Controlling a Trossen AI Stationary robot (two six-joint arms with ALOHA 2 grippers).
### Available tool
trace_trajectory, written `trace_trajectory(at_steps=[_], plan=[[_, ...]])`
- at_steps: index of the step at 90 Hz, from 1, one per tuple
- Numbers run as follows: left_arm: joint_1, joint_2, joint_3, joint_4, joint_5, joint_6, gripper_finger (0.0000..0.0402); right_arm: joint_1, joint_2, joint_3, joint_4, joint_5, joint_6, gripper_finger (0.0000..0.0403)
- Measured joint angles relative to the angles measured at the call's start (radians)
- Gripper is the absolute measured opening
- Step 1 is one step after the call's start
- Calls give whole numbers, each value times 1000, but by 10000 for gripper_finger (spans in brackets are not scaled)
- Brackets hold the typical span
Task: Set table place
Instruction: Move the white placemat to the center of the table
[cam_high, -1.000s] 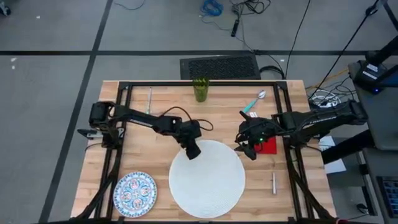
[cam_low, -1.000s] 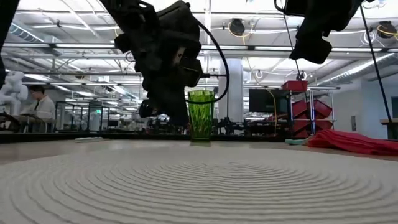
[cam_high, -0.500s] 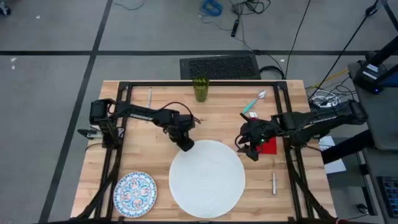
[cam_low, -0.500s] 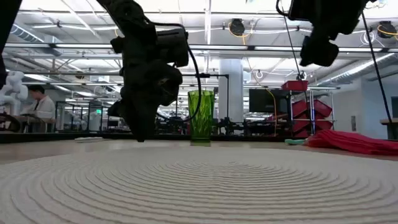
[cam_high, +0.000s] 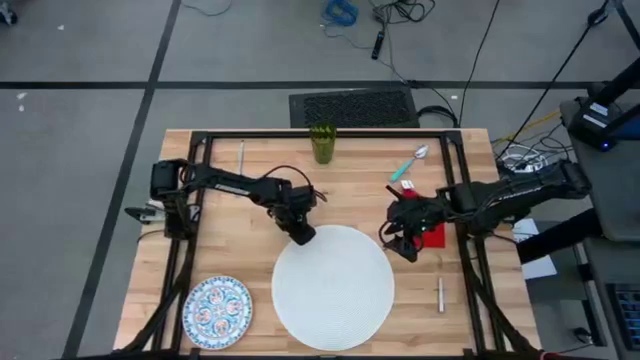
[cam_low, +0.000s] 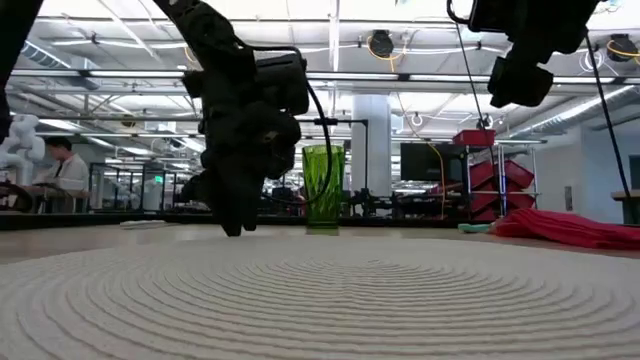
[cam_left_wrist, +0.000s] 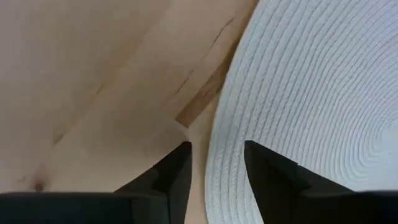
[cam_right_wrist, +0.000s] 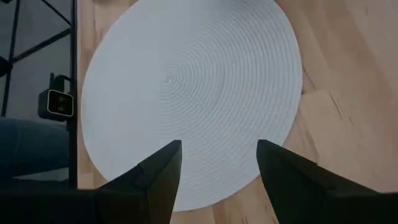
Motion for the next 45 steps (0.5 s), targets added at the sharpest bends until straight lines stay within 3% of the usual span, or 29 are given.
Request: trace_trajectory(at_steps=[45], plan=[[-35,15,1,50,46,-4,133,0,0,0,0,2,-8,196]])
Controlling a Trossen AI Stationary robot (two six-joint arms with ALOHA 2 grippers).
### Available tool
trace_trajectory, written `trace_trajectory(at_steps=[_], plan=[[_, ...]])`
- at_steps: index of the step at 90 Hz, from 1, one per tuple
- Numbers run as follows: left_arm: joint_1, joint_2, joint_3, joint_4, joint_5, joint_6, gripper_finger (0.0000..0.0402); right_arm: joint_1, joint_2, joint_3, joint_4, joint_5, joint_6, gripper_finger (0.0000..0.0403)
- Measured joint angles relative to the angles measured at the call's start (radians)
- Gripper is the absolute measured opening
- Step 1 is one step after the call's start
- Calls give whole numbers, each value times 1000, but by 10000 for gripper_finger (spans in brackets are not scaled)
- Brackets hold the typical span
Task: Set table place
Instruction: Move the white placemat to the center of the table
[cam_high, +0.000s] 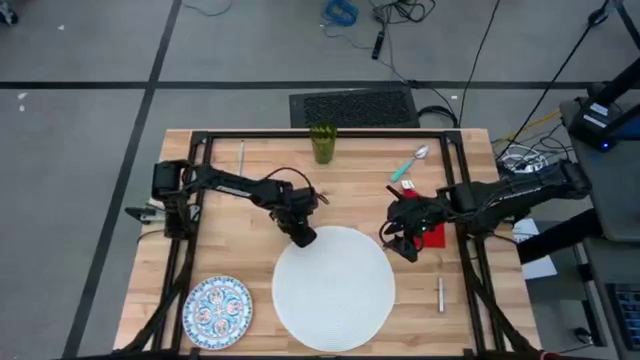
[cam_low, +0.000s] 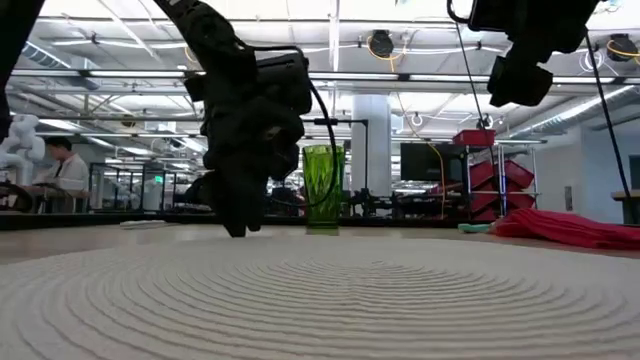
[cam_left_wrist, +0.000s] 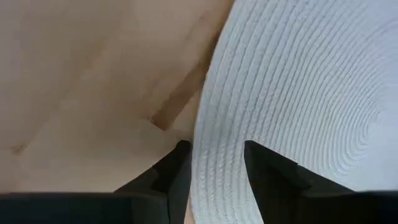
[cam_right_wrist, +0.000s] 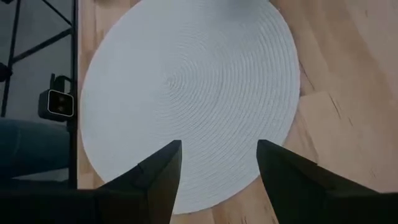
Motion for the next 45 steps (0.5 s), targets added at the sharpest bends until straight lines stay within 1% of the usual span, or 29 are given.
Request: trace_trajectory(at_steps=[22,35,45], plan=[[-48,3,-1,120,30,-27,133,0,0,0,0,28,-3,196],[-89,3,-1,151,41,-25,133,0,0,0,-1,28,-3,196],[-103,7,-1,151,24,-23,133,0,0,0,-1,28,-3,196]])
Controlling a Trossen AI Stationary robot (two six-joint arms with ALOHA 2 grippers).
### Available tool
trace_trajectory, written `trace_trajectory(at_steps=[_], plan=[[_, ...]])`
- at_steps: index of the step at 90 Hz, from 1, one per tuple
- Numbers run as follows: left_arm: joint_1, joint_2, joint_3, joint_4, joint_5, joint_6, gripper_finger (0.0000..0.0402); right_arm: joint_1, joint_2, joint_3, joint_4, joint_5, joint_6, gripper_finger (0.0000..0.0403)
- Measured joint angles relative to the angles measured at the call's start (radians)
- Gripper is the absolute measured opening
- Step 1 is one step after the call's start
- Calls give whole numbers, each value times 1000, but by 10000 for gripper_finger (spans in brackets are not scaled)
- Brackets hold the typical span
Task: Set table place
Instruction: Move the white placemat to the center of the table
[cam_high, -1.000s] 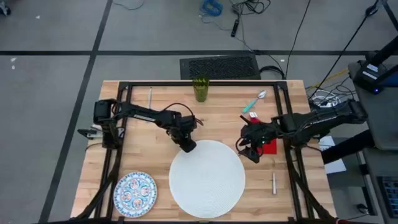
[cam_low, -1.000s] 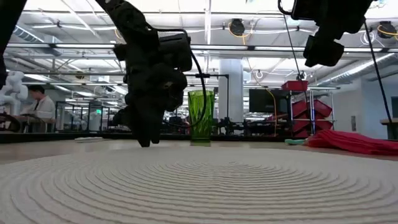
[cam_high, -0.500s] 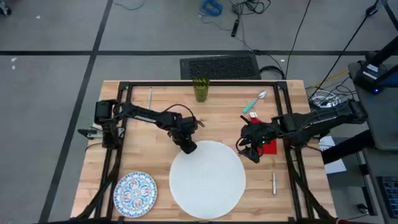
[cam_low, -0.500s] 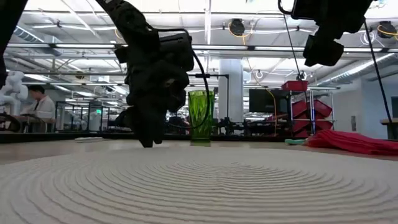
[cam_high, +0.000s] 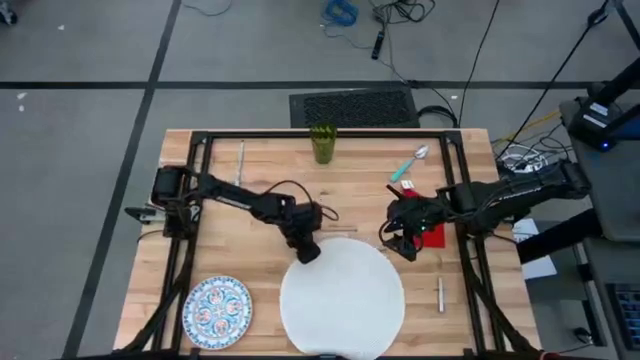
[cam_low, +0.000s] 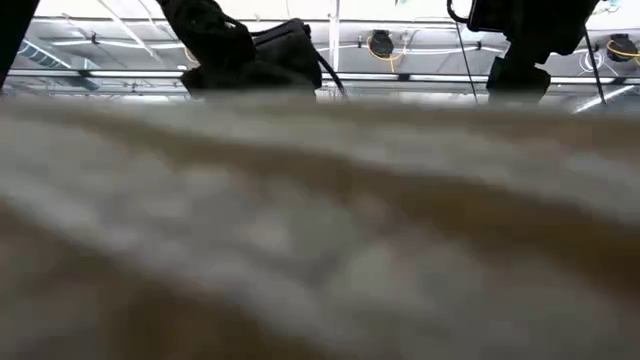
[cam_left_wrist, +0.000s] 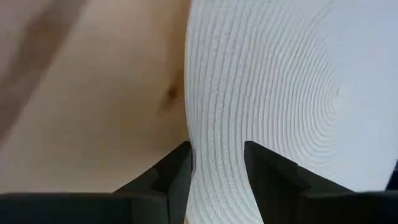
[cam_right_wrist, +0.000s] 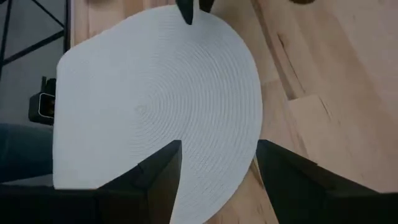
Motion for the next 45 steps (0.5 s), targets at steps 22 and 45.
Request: trace_trajectory(at_steps=[22,45], plan=[[-3,1,0,-3,-54,4,54,0,0,0,0,0,-7,196],[-2,0,0,-5,-102,0,1,0,0,0,0,0,-7,196]])
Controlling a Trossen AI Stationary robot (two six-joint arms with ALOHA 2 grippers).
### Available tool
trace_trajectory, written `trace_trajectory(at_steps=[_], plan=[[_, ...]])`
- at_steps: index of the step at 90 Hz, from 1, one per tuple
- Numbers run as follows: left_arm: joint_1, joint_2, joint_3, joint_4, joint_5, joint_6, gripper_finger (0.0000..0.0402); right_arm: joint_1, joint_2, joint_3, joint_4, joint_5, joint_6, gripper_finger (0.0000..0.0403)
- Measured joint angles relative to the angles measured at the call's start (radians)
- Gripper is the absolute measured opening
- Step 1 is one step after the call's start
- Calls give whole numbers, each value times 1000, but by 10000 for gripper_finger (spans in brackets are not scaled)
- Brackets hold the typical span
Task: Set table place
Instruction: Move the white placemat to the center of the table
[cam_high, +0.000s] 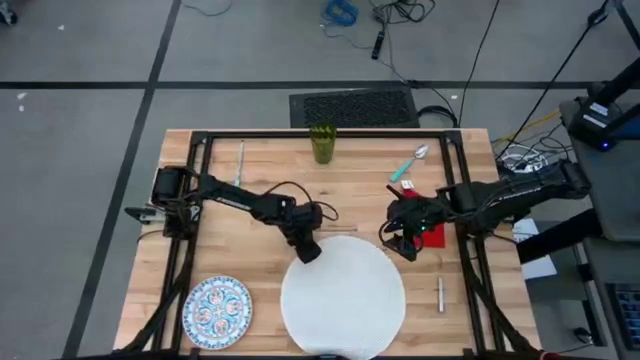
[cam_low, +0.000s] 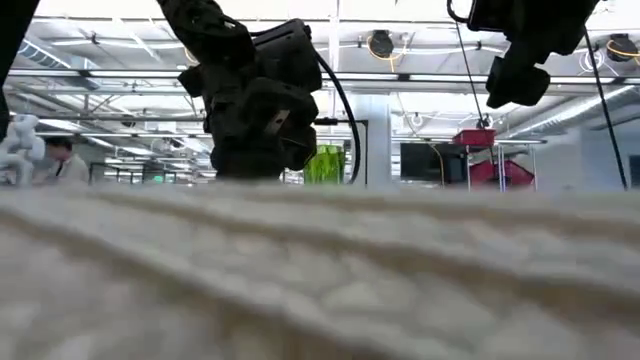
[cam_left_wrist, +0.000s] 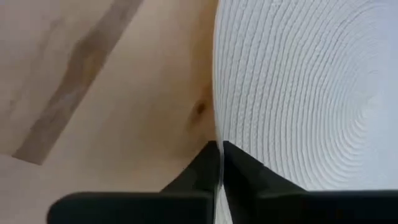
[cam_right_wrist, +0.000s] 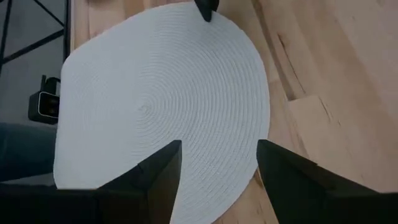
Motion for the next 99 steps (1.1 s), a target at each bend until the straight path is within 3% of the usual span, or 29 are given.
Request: trace_trajectory(at_steps=[20,58,99], plan=[[14,-57,9,-64,-50,1,0,0,0,0,-2,21,-12,196],[92,-236,63,-288,-337,88,0,-2,0,0,-11,99,-42,196],[193,-247,62,-453,-407,165,0,-2,0,0,-14,99,-30,196]])
